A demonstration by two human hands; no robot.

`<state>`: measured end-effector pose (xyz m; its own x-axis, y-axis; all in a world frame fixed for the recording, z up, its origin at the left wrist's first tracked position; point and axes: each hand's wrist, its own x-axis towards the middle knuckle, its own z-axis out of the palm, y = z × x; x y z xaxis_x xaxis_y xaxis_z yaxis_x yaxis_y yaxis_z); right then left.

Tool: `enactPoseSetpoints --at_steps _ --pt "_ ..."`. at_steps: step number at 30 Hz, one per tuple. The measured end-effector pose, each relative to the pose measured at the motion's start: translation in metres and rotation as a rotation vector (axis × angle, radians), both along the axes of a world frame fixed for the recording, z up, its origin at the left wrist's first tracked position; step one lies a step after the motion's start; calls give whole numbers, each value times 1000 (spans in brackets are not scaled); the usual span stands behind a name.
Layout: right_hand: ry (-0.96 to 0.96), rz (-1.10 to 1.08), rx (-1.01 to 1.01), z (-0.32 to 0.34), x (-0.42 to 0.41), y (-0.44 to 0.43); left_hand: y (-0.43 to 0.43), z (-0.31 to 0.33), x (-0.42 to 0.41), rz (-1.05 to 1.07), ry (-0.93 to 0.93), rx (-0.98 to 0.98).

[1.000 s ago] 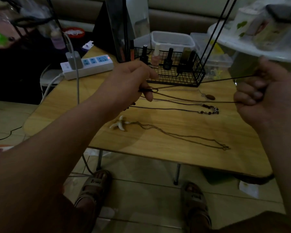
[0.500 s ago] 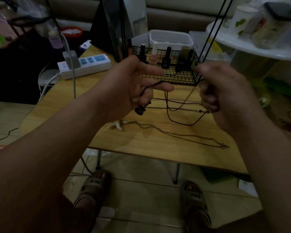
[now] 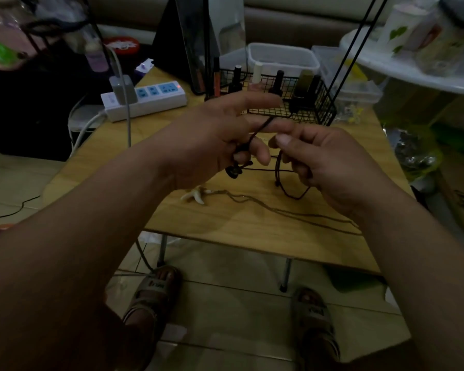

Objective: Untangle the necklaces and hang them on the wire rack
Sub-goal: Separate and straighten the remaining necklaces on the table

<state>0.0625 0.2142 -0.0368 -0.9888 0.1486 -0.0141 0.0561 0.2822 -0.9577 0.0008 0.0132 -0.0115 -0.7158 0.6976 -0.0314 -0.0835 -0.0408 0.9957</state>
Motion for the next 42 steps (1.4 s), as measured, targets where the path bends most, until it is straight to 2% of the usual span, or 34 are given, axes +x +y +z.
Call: enactPoseSetpoints --at_steps 3,5,8,11,15,20,23,28,35,39,42 --pt "65 -124 32 -1 1 0 -3 0 -3 58 56 -41" --pt "98 -181 12 1 1 1 -4 -3 -4 88 142 -144" --pt "113 -191 7 4 2 0 -4 -7 0 68 265 -304" --pt "124 -170 38 4 3 -4 0 -9 4 65 310 -372" --pt "126 -150 16 4 4 -5 2 -8 4 67 273 -377" --pt "24 -128 -307 6 1 -4 5 -3 3 -14 -12 -186" --pt "-5 -115 -441 8 1 -4 6 -2 3 -82 -84 -130" --pt "14 -163 -460 12 3 4 5 -6 0 -86 -45 -187" --pt "61 -181 -425 17 3 21 -2 -10 -5 -131 9 -155" --pt "89 -180 -422 26 11 39 -9 -11 -9 -38 100 -273" --pt "137 -191 -503 34 21 58 -20 -15 -10 51 164 -355"
